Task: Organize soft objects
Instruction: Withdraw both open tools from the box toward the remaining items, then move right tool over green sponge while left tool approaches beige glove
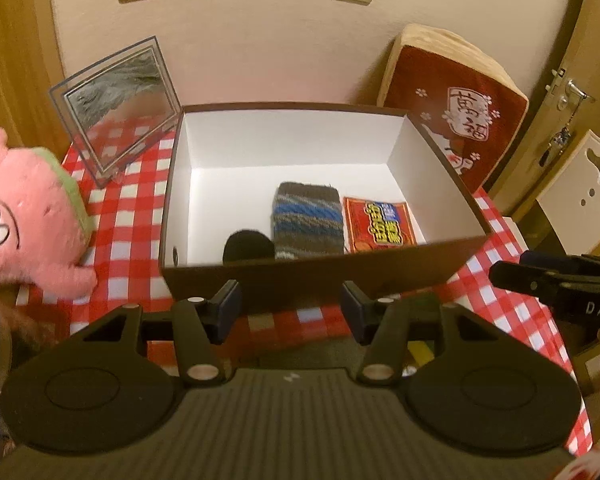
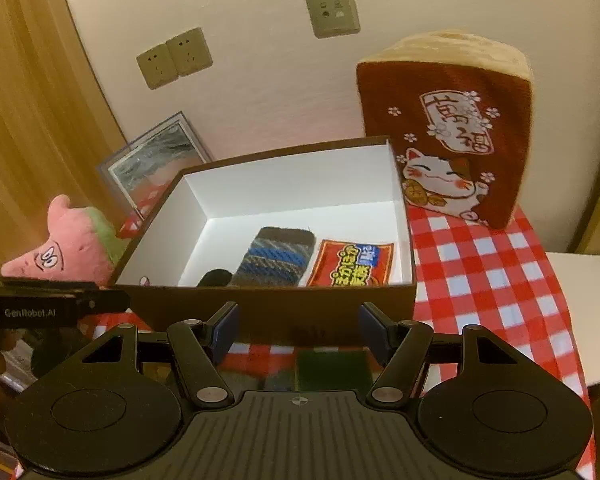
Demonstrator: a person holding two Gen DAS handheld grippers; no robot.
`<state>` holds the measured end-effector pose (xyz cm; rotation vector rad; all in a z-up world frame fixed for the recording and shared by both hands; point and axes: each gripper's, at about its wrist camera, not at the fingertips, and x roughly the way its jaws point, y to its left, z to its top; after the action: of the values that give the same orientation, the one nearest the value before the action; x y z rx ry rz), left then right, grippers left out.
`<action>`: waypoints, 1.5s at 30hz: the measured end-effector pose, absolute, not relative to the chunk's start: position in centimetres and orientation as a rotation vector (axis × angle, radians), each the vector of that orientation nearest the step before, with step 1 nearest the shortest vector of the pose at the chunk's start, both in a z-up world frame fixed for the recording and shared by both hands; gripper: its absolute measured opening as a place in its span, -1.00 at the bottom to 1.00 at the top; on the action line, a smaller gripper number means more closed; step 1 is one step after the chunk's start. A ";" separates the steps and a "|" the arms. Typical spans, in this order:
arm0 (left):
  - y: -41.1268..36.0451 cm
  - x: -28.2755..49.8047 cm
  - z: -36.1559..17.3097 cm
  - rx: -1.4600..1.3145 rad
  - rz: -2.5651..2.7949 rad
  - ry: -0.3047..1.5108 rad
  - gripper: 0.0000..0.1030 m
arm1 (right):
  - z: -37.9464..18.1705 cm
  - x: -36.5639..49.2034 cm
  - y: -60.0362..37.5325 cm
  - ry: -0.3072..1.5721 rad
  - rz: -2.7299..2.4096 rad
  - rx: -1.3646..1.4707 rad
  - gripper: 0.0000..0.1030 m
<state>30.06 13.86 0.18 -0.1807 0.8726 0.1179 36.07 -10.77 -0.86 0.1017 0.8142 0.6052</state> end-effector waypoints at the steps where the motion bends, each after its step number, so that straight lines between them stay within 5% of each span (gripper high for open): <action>1: 13.7 29.5 0.2 -0.179 0.117 0.871 0.02 | -0.8 35.6 -10.9 0.813 0.603 0.106 0.28; 21: 13.5 20.3 -2.8 -0.147 0.117 0.929 0.08 | -3.7 27.0 -12.6 0.901 0.499 0.177 0.28; 45: 13.3 17.4 -5.6 -0.235 0.260 0.961 0.08 | -6.1 28.1 -12.8 0.946 0.574 -0.012 0.28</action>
<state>17.36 13.33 -5.59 -0.2347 0.9612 0.2601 28.11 -12.76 -6.06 -0.0123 0.9459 0.5737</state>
